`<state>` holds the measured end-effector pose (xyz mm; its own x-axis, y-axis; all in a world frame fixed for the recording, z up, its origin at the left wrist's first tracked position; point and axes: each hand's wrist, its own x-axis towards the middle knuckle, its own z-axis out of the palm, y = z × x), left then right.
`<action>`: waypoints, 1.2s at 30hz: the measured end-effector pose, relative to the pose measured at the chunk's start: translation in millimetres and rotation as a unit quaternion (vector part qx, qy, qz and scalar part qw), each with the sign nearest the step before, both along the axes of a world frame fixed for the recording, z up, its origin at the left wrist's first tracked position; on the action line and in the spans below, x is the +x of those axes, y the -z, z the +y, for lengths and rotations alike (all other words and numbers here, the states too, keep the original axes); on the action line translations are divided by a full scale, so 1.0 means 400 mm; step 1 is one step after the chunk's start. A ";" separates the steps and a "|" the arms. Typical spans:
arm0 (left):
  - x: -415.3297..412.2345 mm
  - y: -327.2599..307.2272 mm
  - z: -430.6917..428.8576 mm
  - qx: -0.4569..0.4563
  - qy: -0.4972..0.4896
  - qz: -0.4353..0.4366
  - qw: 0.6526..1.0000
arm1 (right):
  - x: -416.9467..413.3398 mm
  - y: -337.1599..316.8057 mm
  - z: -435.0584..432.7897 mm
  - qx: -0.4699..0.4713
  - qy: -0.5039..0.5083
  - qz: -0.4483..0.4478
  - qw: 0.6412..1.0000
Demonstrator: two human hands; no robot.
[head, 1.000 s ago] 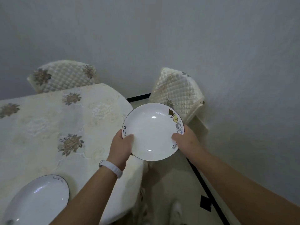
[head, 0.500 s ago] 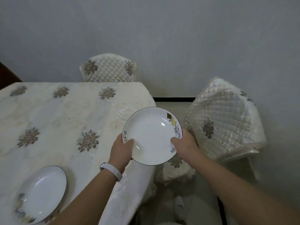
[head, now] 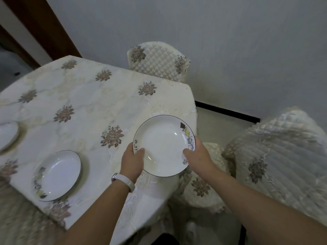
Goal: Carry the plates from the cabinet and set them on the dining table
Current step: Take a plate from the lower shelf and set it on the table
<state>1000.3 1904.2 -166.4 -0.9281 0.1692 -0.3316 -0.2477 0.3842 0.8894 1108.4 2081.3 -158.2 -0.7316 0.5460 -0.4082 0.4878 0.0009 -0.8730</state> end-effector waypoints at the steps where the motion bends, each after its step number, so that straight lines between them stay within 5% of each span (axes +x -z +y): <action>1: -0.009 0.011 0.002 0.000 -0.008 -0.001 1.000 | -0.017 0.013 0.005 -0.001 -0.004 0.001 1.000; 16: -0.137 0.248 0.057 -0.082 -0.019 -0.032 0.996 | -0.179 0.269 0.076 0.047 -0.070 -0.096 0.992; 36: -0.180 0.274 0.045 -0.192 0.051 -0.039 0.979 | -0.223 0.293 0.085 0.092 -0.067 -0.167 0.979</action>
<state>928.1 1922.3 -275.8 -0.8821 0.1086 -0.4584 -0.2527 0.7123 0.6548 1019.4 2115.2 -275.2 -0.6449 0.5410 -0.5399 0.7301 0.2273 -0.6444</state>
